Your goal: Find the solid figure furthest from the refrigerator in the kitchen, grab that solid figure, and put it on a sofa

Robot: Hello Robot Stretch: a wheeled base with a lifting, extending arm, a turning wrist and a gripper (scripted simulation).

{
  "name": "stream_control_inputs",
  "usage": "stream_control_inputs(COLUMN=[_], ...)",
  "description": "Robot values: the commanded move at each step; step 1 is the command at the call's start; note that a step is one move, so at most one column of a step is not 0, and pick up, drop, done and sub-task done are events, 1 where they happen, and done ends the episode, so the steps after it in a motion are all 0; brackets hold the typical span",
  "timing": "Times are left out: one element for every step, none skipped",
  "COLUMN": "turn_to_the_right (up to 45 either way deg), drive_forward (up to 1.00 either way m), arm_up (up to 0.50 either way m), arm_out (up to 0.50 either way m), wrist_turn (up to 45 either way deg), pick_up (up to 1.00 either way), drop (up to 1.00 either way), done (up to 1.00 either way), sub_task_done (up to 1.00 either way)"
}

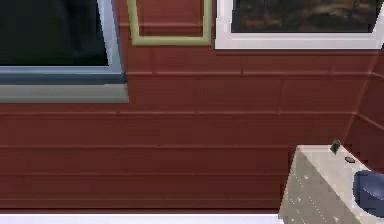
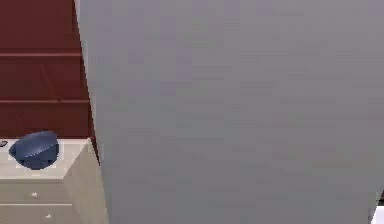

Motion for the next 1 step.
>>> stream_control_inputs(turn_to_the_right=[-45.0], drive_forward=[0.00], arm_up=[0.00], arm_out=[0.00], wrist_turn=[0.0], pick_up=[0.00], drop=[0.00], done=[0.00], sub_task_done=[0.00])
